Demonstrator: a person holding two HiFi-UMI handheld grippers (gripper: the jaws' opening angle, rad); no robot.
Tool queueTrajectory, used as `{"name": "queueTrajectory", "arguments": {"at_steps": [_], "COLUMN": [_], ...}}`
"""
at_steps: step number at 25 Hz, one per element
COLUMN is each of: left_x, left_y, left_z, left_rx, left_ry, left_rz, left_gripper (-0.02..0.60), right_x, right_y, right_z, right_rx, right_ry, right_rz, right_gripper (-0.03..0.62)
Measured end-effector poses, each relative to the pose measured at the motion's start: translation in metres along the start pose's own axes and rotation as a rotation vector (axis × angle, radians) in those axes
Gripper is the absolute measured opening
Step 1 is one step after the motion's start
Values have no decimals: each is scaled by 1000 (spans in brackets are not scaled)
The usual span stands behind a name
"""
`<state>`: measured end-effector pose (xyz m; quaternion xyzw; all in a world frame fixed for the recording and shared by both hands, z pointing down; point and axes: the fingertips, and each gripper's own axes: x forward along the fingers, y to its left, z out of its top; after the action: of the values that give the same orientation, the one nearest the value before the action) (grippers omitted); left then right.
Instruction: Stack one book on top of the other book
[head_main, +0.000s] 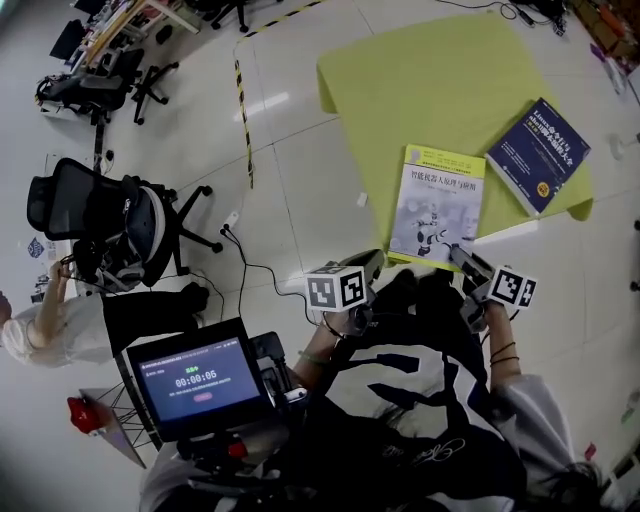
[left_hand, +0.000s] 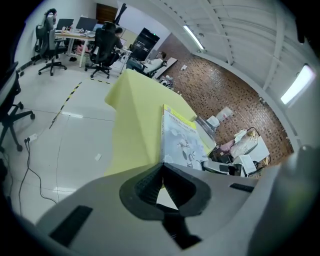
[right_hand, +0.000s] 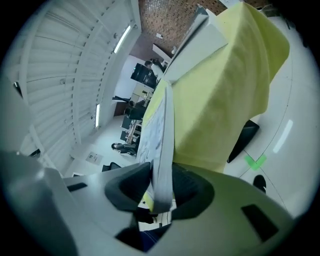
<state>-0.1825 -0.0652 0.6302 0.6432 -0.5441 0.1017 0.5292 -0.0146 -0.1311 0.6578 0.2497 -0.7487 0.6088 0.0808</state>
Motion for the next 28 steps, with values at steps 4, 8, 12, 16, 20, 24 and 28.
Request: {"name": "queueTrajectory", "arguments": {"at_steps": [4, 8, 12, 16, 20, 24, 28], "left_x": [-5, -6, -3, 8, 17, 25, 34], "left_y": [0, -7, -13, -12, -29, -42, -55], "left_z": [1, -6, -20, -44, -72, -81, -75], "left_rx": [-5, 14, 38, 14, 28, 0, 4], "left_ry": [-16, -4, 44, 148, 276, 332, 341], "left_rz": [-39, -114, -191, -263, -417, -534, -577], "left_gripper": [5, 74, 151, 176, 176, 176, 175], "right_x": [-6, -21, -43, -62, -77, -85, -87], "right_y": [18, 26, 29, 31, 35, 36, 41], "right_z": [2, -14, -34, -47, -62, -74, -81], "right_rx": [17, 36, -31, -82, -100, -101, -101], "right_ry": [-1, -21, -36, -43, -57, -73, -89], "right_rz": [34, 17, -5, -47, -84, -113, -134], "right_gripper": [83, 80, 80, 80, 80, 80, 81]}}
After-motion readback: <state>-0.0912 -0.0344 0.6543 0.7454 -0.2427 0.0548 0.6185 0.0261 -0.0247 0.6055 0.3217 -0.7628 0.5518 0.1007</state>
